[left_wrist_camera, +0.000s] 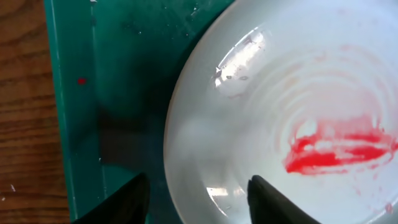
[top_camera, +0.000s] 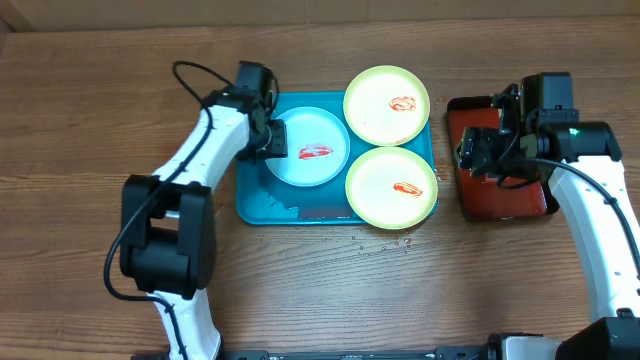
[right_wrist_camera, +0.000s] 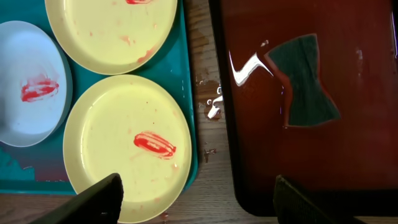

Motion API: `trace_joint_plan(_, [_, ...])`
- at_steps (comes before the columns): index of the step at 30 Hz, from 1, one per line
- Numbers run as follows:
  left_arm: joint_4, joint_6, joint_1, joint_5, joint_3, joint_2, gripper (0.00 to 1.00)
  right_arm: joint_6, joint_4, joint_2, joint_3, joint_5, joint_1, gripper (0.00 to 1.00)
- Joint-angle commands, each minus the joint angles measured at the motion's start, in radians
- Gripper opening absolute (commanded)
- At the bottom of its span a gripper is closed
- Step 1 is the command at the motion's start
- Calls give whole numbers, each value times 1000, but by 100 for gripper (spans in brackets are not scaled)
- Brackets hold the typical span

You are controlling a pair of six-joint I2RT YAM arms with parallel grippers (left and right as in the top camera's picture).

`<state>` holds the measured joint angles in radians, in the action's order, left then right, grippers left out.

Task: Clean dirty plates on tray and stack at the side
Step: 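Move left gripper to the white plate's left rim and grip it, then lower right gripper into the black tray and grasp the sponge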

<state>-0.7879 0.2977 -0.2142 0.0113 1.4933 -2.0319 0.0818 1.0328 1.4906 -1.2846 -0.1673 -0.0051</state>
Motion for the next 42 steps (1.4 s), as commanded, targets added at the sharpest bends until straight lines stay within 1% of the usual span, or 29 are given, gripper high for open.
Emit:
trace_joint_plan(1, [7, 116, -5, -73, 21, -22, 48, 0, -6, -2, -24, 10, 4, 79])
trace_joint_plan(4, [6, 180, -4, -71, 21, -23, 47, 1, -5, -2, -24, 10, 4, 79])
trace_joint_plan(10, [3, 243, -4, -56, 20, -23, 47, 11, 2, -2, -24, 10, 4, 79])
trace_joint_plan(12, [2, 241, -5, -40, 20, -23, 47, 23, 2, -2, -24, 10, 4, 80])
trace_joint_plan(14, [-1, 241, -4, -41, 20, -23, 45, 23, 2, -2, -24, 10, 4, 83])
trace_joint_plan(18, [16, 241, -4, -41, 16, -23, 43, 23, 9, -2, -24, 10, 4, 84])
trace_joint_plan(22, [31, 212, -4, -41, 16, -23, 36, 24, 11, -2, -24, 9, 4, 84])
trace_joint_plan(24, [35, 193, -4, -53, 14, -24, 33, 24, 13, -2, -24, 8, 4, 84])
trace_joint_plan(29, [45, 167, -5, -82, 13, -51, 38, 24, 18, -2, -24, 5, 4, 85])
trace_joint_plan(32, [50, 143, -5, -81, 13, -94, 38, 24, 17, -2, -24, 5, 4, 87])
trace_joint_plan(35, [50, 124, -5, -72, 13, -136, 34, 23, 16, -2, -24, 6, 4, 87])
trace_joint_plan(37, [49, 116, -5, -69, 13, -152, 25, 23, 14, -2, -24, 6, 4, 87])
trace_joint_plan(40, [56, 116, -5, -67, 14, -154, 8, 23, 8, -2, -24, 7, 4, 87])
trace_joint_plan(41, [61, 116, -4, -67, 14, -152, 4, 23, 8, -2, -24, 7, 4, 87])
trace_joint_plan(42, [64, 116, -3, -67, 14, -152, 4, 23, 6, -2, -24, 7, 4, 87])
